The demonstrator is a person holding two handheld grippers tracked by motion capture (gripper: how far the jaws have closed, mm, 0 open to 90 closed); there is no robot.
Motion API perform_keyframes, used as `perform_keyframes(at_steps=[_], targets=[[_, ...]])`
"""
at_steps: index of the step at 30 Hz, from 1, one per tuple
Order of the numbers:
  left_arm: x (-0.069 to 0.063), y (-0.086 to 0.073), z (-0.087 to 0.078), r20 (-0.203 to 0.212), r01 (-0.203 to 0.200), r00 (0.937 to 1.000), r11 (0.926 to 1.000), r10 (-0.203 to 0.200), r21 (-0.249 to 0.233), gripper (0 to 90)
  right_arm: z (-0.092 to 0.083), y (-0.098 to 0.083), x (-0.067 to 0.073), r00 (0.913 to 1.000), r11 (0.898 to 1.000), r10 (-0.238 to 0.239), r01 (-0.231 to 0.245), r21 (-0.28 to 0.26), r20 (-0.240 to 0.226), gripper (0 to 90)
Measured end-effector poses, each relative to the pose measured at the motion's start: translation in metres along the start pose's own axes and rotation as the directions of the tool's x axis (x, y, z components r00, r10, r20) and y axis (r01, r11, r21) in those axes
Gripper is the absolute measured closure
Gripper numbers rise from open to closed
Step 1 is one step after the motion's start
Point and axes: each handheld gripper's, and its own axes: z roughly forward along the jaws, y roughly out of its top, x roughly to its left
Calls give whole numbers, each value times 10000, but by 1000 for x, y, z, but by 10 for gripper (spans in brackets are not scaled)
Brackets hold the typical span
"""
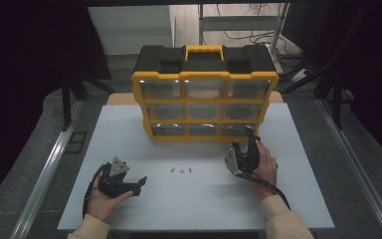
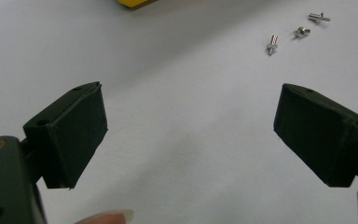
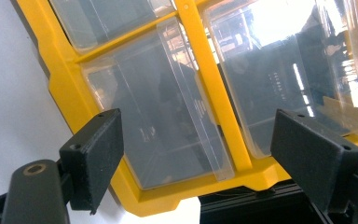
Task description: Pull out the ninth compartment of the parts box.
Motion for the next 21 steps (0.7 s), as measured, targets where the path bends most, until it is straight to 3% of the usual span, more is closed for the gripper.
perform_keyframes(at_steps=[21], targets=[[0, 0, -1, -4, -4, 10000, 10000, 4, -41, 99, 9, 0, -2, 10000, 10000, 47, -48, 70, 77, 176]])
